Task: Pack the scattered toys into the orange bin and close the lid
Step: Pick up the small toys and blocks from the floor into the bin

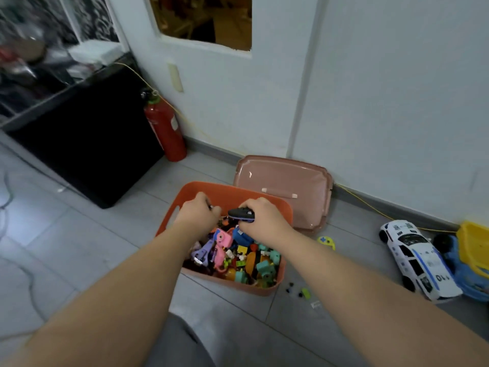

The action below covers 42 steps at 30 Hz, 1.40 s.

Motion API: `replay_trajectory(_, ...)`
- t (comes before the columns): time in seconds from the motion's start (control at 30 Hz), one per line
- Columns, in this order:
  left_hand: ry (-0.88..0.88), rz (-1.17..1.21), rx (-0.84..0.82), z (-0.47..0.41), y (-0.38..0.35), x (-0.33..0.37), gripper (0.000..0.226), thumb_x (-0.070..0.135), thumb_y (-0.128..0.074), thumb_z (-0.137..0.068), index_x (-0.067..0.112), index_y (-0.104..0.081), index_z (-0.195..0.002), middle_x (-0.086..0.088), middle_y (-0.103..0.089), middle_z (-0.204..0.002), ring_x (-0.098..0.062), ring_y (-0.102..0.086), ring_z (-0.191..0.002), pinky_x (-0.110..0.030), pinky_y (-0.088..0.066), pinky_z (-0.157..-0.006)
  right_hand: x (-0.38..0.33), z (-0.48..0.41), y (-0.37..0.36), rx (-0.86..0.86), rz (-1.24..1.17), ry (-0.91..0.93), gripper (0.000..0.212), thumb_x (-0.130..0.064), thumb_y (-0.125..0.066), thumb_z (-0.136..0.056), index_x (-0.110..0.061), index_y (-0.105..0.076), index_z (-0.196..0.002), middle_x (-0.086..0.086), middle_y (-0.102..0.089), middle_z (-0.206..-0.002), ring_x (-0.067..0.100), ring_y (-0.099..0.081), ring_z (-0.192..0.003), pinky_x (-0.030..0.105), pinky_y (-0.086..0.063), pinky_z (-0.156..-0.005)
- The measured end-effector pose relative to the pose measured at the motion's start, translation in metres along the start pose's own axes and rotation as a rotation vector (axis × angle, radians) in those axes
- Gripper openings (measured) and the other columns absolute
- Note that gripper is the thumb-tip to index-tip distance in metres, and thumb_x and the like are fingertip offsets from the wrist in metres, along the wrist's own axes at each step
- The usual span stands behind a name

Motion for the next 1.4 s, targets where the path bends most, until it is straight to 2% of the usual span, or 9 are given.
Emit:
replay_trajectory(0.13,0.015,-0.042,-0.045,-0.003,0.003,-0.028,0.018,0.035,-0.058,-0.087,0.022,-0.045,-0.087,-0.005,-0.062,-0.085,-0.022,-0.057,-0.077,-0.034,-0.043,-0.064,-0.017,-0.006,-0.025,-0.138,0.02,0.02,0.043,-0.021,-0.072,-0.08,-0.025,-0.063,-0.121,0.0,-0.045,-0.11,0.015,-0.049,-0.093,0.022,-0.036,-0.082)
replay_trajectory(0.27,0.007,-0.125,-0.149,-0.008,-0.003,-0.044,0.028,0.024,-0.073,-0.077,0.024,-0.053,-0.096,-0.006,-0.063,-0.103,-0.027,-0.058,-0.108,-0.033,-0.047,-0.085,-0.019,-0.004,-0.054,-0.312,-0.005,-0.028,0.058,-0.038,-0.076,-0.08,-0.031,-0.058,-0.135,0.002,-0.049,-0.127,0.018,-0.055,-0.11,0.025,-0.042,-0.086)
replay_trajectory(0.37,0.001,-0.178,-0.259,-0.007,-0.016,-0.049,0.039,0.021,-0.077,-0.076,0.025,-0.062,-0.112,-0.004,-0.063,-0.119,-0.021,-0.058,-0.106,-0.03,-0.051,-0.083,-0.015,0.002,-0.065,-0.403,-0.14,-0.103,0.054,-0.04,-0.067,-0.09,-0.033,-0.052,-0.141,-0.003,-0.057,-0.135,0.01,-0.061,-0.098,0.024,-0.048,-0.078)
replay_trajectory(0.5,-0.088,-0.26,-0.328,-0.004,-0.029,-0.034,0.023,0.026,-0.069,-0.087,0.023,-0.072,-0.11,0.0,-0.07,-0.111,-0.016,-0.065,-0.093,-0.025,-0.051,-0.074,-0.005,0.007,-0.057,-0.34,-0.141,-0.141,0.044,-0.046,-0.055,-0.097,-0.034,-0.053,-0.139,-0.001,-0.062,-0.134,0.021,-0.062,-0.117,0.041,-0.051,-0.1)
replay_trajectory(0.67,-0.131,-0.132,-0.218,-0.002,-0.034,-0.006,0.025,0.03,-0.057,-0.096,0.017,-0.068,-0.114,-0.004,-0.069,-0.102,-0.017,-0.063,-0.083,-0.027,-0.051,-0.07,0.02,0.016,-0.025,-0.255,-0.07,-0.132,0.045,-0.048,-0.053,-0.096,-0.034,-0.053,-0.139,-0.006,-0.054,-0.142,0.015,-0.053,-0.125,0.027,-0.043,-0.097)
replay_trajectory(0.9,-0.305,-0.078,-0.152,0.013,-0.063,0.075,0.03,0.036,-0.052,-0.096,0.02,-0.066,-0.118,-0.004,-0.068,-0.113,-0.022,-0.064,-0.097,-0.039,-0.055,-0.086,0.075,0.051,0.046,-0.029,0.044,-0.132,0.044,-0.043,-0.058,-0.094,-0.027,-0.059,-0.135,-0.003,-0.061,-0.135,0.016,-0.058,-0.121,0.033,-0.047,-0.1)
replay_trajectory(1.13,-0.623,-0.179,0.0,0.054,-0.117,0.165,0.031,0.03,-0.053,-0.092,0.022,-0.065,-0.12,-0.005,-0.056,-0.123,-0.03,-0.047,-0.115,-0.041,-0.046,-0.094,0.166,0.105,0.077,0.068,0.092,-0.263,0.045,-0.027,-0.061,-0.093,-0.017,-0.058,-0.137,0.007,-0.061,-0.136,0.023,-0.056,-0.124,0.022,-0.038,-0.096)
replay_trajectory(1.27,-0.762,-0.258,-0.096,0.082,-0.17,0.196,0.037,0.03,-0.055,-0.089,0.02,-0.061,-0.125,-0.008,-0.054,-0.119,-0.031,-0.049,-0.112,-0.042,-0.046,-0.092,0.223,0.139,0.066,0.047,0.123,-0.412,0.047,-0.027,-0.059,-0.095,-0.014,-0.054,-0.139,0.015,-0.057,-0.136,0.028,-0.051,-0.128,0.028,-0.038,-0.098)
replay_trajectory(1.4,-0.713,-0.258,-0.232,0.094,-0.222,0.198,0.043,0.031,-0.054,-0.091,0.024,-0.053,-0.134,-0.006,-0.047,-0.132,-0.028,-0.044,-0.122,-0.044,-0.045,-0.1,0.277,0.17,0.037,-0.007,0.129,-0.53,0.057,-0.03,-0.06,-0.095,-0.013,-0.043,-0.146,0.018,-0.048,-0.141,0.032,-0.046,-0.131,0.035,-0.04,-0.105)
Point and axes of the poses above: each hand's wrist, its own z-axis away from the middle knuckle, its own y-axis out of the back of the hand, x = y × z, the point moved 7 cm from there along -z, towards the middle knuckle
